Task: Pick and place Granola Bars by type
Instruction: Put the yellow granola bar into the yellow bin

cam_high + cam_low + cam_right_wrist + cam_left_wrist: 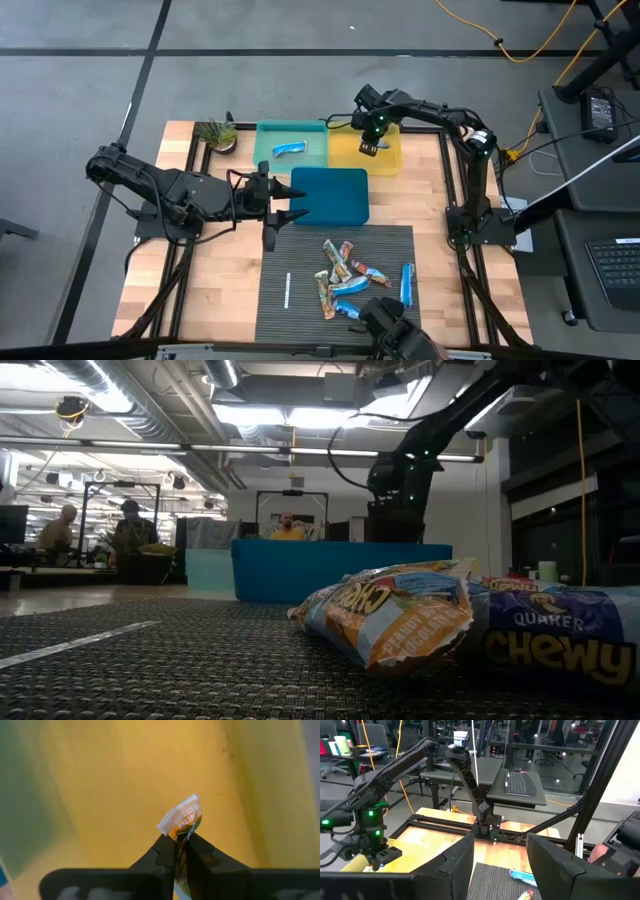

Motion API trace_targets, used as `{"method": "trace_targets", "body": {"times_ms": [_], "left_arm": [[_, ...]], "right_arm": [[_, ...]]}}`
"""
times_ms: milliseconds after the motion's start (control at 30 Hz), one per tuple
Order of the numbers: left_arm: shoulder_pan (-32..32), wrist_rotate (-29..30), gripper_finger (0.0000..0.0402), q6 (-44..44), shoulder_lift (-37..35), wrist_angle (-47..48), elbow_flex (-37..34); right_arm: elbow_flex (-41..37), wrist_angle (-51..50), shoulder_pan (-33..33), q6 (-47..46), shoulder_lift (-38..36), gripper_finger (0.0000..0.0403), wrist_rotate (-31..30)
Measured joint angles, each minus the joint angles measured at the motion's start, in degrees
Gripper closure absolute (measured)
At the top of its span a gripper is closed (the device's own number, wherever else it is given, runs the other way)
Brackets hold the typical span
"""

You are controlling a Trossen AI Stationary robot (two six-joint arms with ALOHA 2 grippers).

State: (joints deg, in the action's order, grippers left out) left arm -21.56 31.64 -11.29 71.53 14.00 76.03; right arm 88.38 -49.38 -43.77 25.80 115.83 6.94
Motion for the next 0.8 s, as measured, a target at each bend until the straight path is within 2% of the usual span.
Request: {"method": "trace_targets", "body": {"times_ms": [367, 800], "left_arm": [[0.0, 0.0, 0.023, -0.1, 0.0, 0.0, 0.0], [0.0, 0.0, 0.0232, 0.0, 0.0, 0.0, 0.0]], "right_arm": [[0.0, -1.2, 0.0, -0.2, 3.3, 0.0375, 0.1], [0.0, -2.0, 0.0, -0.2, 3.6, 0.0322, 0.1]]}}
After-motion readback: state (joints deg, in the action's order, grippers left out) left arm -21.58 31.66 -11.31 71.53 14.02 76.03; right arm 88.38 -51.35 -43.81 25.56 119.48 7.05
